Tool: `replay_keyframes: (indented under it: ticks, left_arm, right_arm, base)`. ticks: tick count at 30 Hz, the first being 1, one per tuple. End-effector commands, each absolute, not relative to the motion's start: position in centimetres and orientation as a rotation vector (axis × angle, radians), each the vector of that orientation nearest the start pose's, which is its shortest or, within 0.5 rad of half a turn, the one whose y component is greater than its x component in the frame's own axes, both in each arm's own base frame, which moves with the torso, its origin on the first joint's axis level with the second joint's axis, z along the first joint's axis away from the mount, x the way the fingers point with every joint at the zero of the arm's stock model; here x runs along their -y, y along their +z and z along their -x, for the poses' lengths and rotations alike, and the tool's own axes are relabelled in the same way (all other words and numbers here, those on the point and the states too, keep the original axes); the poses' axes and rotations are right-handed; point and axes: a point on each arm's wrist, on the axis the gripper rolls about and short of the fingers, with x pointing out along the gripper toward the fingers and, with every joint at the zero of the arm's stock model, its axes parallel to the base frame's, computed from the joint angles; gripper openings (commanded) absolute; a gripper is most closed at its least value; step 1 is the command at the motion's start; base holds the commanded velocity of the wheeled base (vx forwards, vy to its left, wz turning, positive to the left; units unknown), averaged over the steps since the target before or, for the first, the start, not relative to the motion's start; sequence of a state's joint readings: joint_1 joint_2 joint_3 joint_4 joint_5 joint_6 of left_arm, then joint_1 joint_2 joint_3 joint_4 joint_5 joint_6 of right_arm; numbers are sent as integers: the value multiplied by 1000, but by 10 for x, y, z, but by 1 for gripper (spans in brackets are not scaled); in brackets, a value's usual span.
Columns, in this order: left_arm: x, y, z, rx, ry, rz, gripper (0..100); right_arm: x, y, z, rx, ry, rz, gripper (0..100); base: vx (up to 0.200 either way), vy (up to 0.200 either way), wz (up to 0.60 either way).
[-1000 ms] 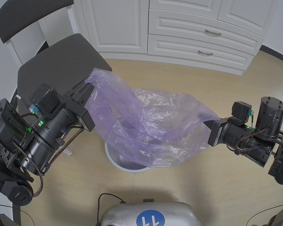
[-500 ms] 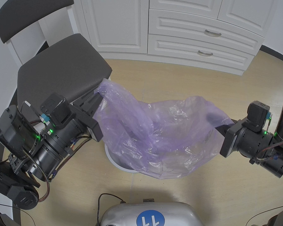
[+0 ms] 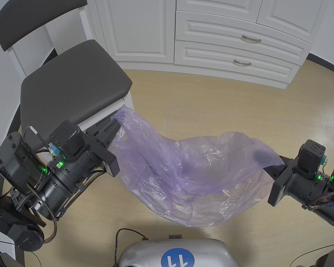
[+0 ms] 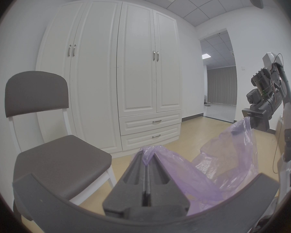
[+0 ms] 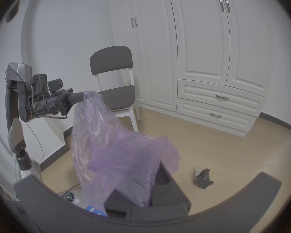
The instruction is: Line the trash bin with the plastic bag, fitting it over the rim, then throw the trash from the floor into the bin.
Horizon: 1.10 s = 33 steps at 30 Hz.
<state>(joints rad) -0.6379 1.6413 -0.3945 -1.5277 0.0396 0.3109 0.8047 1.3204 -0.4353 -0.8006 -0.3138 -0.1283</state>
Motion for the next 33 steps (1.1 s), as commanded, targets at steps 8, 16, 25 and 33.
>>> replay_keyframes:
  ticks: [8,16,25,33]
  left_arm:
    - [120,200,-192,416,-453,-252,0]
    - [108,210,-186,449,-411,-249,0]
    - [96,215,-191,459,-357,-258,0]
    - [95,214,-194,452,-350,-262,0]
  right_arm:
    - [-124,190,-136,-34,383,274,0]
    - [-121,189,-139,-41,341,283,0]
    - [-108,195,-141,-17,273,307,0]
    - [-99,197,-140,-5,236,327,0]
  base:
    - [0,0,0]
    - [0,0,0]
    - [0,0,0]
    - [0,0,0]
